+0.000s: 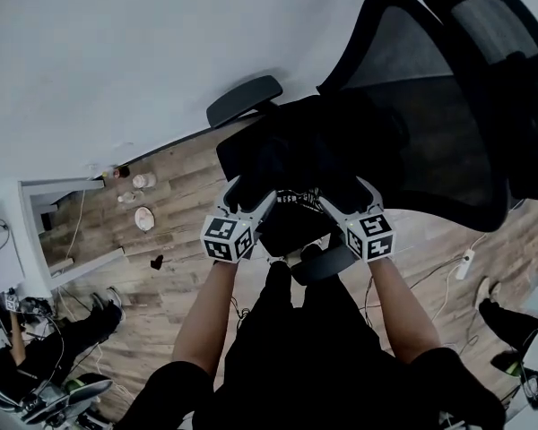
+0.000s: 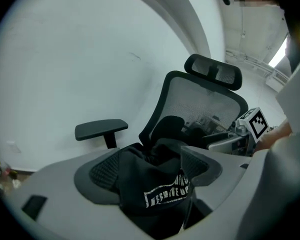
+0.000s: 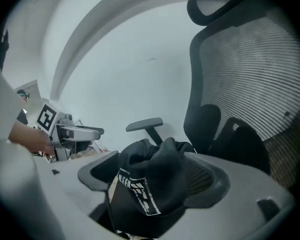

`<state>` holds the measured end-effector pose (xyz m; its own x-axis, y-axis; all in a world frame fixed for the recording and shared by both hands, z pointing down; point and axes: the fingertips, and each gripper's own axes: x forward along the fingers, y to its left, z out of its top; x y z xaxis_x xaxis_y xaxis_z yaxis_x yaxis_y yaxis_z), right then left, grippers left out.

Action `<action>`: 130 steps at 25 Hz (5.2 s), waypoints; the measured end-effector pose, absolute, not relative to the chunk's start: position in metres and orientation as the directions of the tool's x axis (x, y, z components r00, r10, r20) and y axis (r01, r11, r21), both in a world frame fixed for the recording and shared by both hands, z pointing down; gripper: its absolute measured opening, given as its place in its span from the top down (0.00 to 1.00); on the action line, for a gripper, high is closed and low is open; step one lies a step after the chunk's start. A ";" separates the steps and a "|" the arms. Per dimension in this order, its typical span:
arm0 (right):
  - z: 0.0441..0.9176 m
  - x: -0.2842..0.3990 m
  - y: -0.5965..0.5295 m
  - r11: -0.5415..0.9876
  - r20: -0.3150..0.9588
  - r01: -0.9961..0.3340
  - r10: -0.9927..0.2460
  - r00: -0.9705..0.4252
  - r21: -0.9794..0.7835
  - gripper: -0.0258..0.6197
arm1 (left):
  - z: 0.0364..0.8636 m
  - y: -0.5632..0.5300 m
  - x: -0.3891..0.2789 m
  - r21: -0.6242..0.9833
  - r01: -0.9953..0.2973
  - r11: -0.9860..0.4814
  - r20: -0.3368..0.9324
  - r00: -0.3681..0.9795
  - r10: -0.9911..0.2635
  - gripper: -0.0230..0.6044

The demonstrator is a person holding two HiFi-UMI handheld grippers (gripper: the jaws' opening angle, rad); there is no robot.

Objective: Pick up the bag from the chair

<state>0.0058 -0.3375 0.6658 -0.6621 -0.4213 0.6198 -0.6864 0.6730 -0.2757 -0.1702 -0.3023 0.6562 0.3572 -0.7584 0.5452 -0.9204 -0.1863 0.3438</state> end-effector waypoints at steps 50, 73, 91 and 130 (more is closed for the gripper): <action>0.718 -0.002 -0.391 0.714 0.632 -0.659 -0.402 -0.663 -0.238 0.86 | 0.726 -0.365 -0.140 0.491 -0.832 -0.257 0.547 0.524 -0.653 0.88; 0.488 0.014 -0.365 0.732 0.281 -0.664 -0.613 -0.739 -0.151 0.87 | 0.460 -0.339 -0.122 0.208 -0.837 -0.506 0.160 0.539 -0.827 0.89; 0.283 0.004 -0.357 0.756 -0.063 -0.653 -0.650 -0.757 0.042 0.87 | 0.252 -0.321 -0.135 -0.059 -0.879 -0.474 -0.199 0.475 -0.857 0.89; 0.206 0.007 -0.342 0.731 -0.207 -0.677 -0.652 -0.730 0.083 0.87 | 0.177 -0.298 -0.137 -0.090 -0.904 -0.417 -0.315 0.423 -0.849 0.89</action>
